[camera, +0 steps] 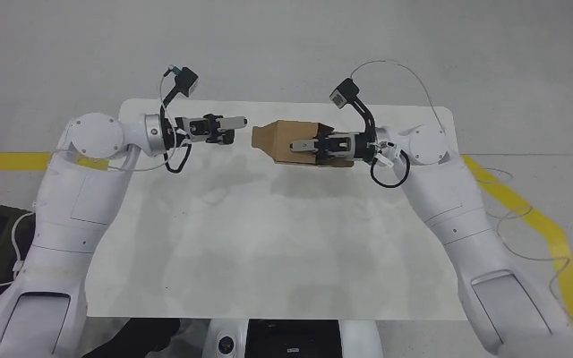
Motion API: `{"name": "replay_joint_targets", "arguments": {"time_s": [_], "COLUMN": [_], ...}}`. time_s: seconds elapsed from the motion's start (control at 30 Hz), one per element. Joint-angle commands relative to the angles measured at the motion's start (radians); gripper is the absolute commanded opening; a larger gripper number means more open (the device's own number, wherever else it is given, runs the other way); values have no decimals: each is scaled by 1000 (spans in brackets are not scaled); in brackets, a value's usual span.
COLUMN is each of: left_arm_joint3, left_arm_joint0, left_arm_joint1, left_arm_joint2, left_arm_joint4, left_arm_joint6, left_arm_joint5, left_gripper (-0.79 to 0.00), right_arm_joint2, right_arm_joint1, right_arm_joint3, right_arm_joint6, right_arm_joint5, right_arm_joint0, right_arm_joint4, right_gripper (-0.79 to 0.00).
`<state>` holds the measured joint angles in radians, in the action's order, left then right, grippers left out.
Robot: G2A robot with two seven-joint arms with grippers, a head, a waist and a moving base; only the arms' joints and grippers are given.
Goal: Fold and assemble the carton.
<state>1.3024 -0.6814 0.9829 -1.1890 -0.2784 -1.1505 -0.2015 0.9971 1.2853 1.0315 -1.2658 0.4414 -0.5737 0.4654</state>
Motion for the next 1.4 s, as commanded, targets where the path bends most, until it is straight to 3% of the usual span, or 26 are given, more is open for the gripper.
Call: {"name": "replay_joint_targets", "arguments": {"time_s": [0.0, 0.27, 0.53, 1.0, 1.37], "left_arm_joint3": [1, 78, 129, 103, 78], "left_arm_joint0": [2, -19, -28, -24, -23], "left_arm_joint1": [-2, -5, -3, -2, -2], "left_arm_joint2": [-11, -5, 44, 62, 52], "left_arm_joint4": [-6, -4, 155, 225, 160], "left_arm_joint6": [1, -7, 50, 93, 68], "left_arm_joint5": [-1, -10, -8, 26, 32], "left_gripper": [0, 0, 0, 0, 0], "right_arm_joint2": [5, -11, -19, 1, 14], "right_arm_joint1": [-4, -7, -5, -9, -10], "right_arm_joint3": [-2, 25, 38, 90, 120], "right_arm_joint6": [9, 54, 65, 55, 49], "right_arm_joint5": [-14, -80, -95, -82, -69], "right_arm_joint0": [-2, -10, -4, -24, -36], "right_arm_joint4": [-25, -100, -108, -49, -7], "right_gripper": [-785, -785, -785, -785, -785]}}
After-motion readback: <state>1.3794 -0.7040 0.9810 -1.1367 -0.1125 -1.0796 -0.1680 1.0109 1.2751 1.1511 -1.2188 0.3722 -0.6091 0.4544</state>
